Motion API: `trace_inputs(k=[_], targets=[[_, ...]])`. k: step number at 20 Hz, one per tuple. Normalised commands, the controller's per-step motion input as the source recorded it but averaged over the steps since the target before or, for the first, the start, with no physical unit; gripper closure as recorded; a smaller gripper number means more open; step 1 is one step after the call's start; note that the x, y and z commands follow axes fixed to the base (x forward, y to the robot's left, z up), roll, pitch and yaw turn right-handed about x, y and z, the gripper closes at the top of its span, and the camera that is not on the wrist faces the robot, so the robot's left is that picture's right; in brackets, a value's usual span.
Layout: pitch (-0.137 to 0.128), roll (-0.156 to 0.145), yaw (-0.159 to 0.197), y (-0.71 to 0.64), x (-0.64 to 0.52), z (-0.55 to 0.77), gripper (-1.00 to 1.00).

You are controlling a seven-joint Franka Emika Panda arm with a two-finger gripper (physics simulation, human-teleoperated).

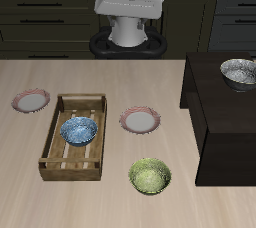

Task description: Place the green bowl onto the plate that is in the center of the table

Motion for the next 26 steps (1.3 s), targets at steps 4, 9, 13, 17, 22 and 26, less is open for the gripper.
trace_inputs(k=[4, 9, 13, 17, 22, 26], targets=[[-0.016, 0.045, 0.012, 0.02, -0.03, 0.01, -1.00], [-0.007, -0.016, 0.017, -0.04, 0.09, -0.02, -1.00], [-0.020, 0.034, 0.015, -0.04, 0.21, 0.09, -1.00], [0.033, 0.087, -0.010, 0.01, 0.27, 0.03, -1.00], [0.000, 0.078, -0.025, 0.00, 0.43, 0.07, -1.00], [0.020, -0.014, 0.023, -0.04, 0.41, 0.07, -1.00]])
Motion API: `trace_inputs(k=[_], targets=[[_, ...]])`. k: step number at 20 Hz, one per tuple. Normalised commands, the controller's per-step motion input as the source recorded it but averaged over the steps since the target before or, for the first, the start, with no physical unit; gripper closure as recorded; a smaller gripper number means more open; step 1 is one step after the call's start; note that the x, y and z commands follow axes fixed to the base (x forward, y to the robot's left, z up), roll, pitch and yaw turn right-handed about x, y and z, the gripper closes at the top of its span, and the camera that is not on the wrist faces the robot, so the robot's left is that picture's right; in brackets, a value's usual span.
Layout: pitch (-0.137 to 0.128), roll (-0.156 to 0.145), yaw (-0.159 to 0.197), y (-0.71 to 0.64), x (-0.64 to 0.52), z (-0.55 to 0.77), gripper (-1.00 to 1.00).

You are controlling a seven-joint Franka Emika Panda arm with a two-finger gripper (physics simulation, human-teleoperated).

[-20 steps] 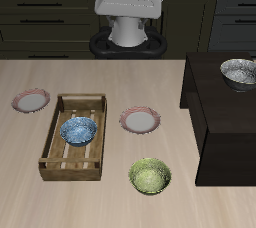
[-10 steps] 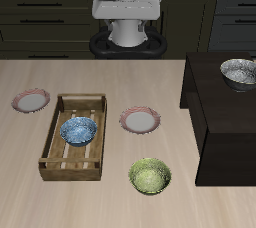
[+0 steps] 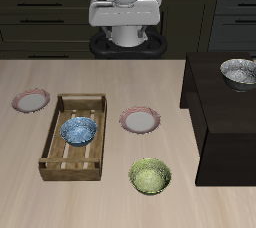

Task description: Place the green bowl onto the plate that is in the center of the table

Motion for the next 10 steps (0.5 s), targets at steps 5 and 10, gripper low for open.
trace_inputs(k=[5, 10], targets=[[0.014, 0.004, 0.018, -0.01, 0.54, 0.06, -1.00], [0.008, 0.022, 0.010, -0.01, 0.49, 0.05, -1.00]])
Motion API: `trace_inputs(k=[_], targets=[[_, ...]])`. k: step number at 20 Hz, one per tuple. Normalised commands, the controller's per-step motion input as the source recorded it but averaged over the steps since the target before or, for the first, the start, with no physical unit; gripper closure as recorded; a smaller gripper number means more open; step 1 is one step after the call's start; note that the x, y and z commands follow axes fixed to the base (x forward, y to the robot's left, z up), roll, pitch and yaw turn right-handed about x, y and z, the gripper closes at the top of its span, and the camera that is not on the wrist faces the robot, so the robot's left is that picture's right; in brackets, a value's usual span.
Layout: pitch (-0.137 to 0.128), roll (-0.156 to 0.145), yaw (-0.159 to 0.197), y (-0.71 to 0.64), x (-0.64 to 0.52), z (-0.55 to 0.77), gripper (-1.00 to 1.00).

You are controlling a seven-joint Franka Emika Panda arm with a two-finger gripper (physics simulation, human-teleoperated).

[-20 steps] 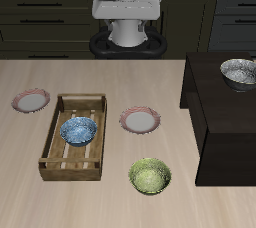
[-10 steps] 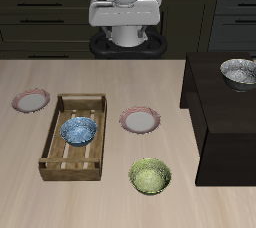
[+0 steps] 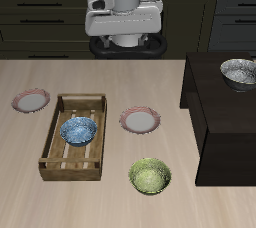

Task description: Place the green bowl onto the plate that is in the center of the table

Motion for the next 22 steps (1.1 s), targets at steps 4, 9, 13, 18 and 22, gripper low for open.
trace_inputs(k=[4, 9, 13, 18, 22], targets=[[0.019, -0.002, -0.021, -0.08, 0.59, 0.06, -1.00], [-0.019, -0.005, -0.008, -0.02, 0.50, 0.09, -1.00], [0.026, 0.032, -0.017, 0.00, 0.52, 0.00, -1.00], [0.021, -0.017, 0.009, -0.06, 0.54, -0.01, -1.00], [-0.008, 0.034, 0.005, 0.01, 0.42, 0.03, -1.00]])
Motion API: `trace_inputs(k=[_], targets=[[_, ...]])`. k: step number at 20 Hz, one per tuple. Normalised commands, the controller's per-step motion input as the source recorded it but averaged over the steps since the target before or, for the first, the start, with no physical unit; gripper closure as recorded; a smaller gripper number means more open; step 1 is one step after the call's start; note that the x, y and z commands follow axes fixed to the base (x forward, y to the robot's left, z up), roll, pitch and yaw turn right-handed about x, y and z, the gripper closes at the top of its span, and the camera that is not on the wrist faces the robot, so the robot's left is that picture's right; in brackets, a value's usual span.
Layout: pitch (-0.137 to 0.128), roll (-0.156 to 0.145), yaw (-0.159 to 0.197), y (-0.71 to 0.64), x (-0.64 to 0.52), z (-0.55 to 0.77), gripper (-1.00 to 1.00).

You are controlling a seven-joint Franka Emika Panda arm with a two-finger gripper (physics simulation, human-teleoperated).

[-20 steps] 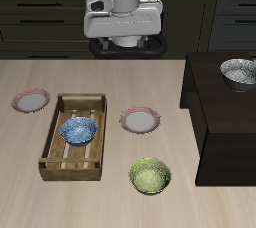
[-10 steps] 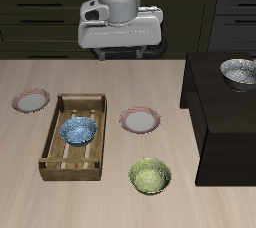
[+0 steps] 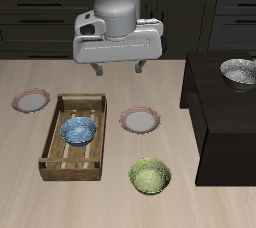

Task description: Place the green bowl onto the plate that is in the center of the table

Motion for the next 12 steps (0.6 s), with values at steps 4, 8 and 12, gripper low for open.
trace_inputs(k=[4, 8, 12], targets=[[0.014, 0.011, -0.008, 0.04, 0.38, 0.00, -1.00], [-0.022, 0.028, 0.022, 0.06, 0.25, -0.01, -1.00], [-0.025, 0.020, 0.029, 0.02, 0.35, -0.07, -1.00]])
